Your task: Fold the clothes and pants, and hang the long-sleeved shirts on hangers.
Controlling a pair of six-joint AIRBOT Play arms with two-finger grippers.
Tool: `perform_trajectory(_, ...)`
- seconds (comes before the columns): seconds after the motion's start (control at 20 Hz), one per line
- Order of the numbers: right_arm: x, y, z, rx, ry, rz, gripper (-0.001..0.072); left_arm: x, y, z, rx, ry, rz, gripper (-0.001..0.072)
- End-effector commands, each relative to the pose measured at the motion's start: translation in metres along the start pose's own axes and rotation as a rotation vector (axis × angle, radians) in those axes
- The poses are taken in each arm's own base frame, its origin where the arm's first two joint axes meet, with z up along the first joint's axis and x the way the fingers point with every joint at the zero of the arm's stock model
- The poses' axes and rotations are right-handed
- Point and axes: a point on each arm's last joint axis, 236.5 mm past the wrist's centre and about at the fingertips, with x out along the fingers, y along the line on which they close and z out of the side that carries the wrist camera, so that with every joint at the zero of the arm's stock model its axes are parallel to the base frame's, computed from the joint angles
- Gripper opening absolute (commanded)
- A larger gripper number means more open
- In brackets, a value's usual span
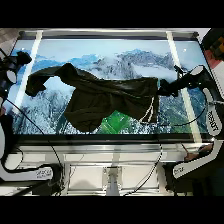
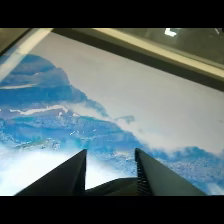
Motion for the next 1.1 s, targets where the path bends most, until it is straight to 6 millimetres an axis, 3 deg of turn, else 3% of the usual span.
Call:
perform_trajectory(0.0, -0.012, 0.01, -0.002, -0.074, 0.023, 0.009, 0.0025, -0.036, -0.014, 0.024, -0.029, 0.018, -0.021, 0.0129)
perform_trajectory(0.05, -0.018, 0.013, 0.002, -0.087, 0.006, 0.009, 0.0024, -0.049, -0.016, 0.027, -0.028, 0.043, -0.022, 0.001)
perform_trajectory(0.25, -0.037, 0.028, 0.014, -0.175, -0.05, 0.017, 0.0024, -0.094, -0.028, 0.014, 0.065, 0.192, -0.041, 0.0007)
perform_trajectory(0.4, -0.039, 0.036, 0.012, -0.203, -0.05, 0.043, 0.0024, -0.123, -0.045, 0.001, 0.192, 0.286, -0.087, 0.0006)
perform_trajectory(0.55, -0.049, 0.073, 0.006, -0.251, -0.059, 0.183, 0.0024, -0.15, -0.077, 0.018, 0.274, 0.234, -0.162, 0.0006)
perform_trajectory(0.65, -0.07, 0.098, 0.007, -0.296, -0.122, 0.244, 0.0023, -0.169, -0.098, 0.027, 0.289, 0.204, -0.209, 0.0006)
perform_trajectory(0.8, -0.101, 0.114, 0.002, -0.374, -0.198, 0.221, 0.0024, -0.194, -0.12, 0.029, 0.363, 0.195, -0.272, 0.0006)
perform_trajectory(1.05, -0.14, 0.133, -0.018, -0.449, -0.263, 0.188, 0.0024, -0.221, -0.133, -0.001, 0.42, 0.321, -0.332, 0.0007)
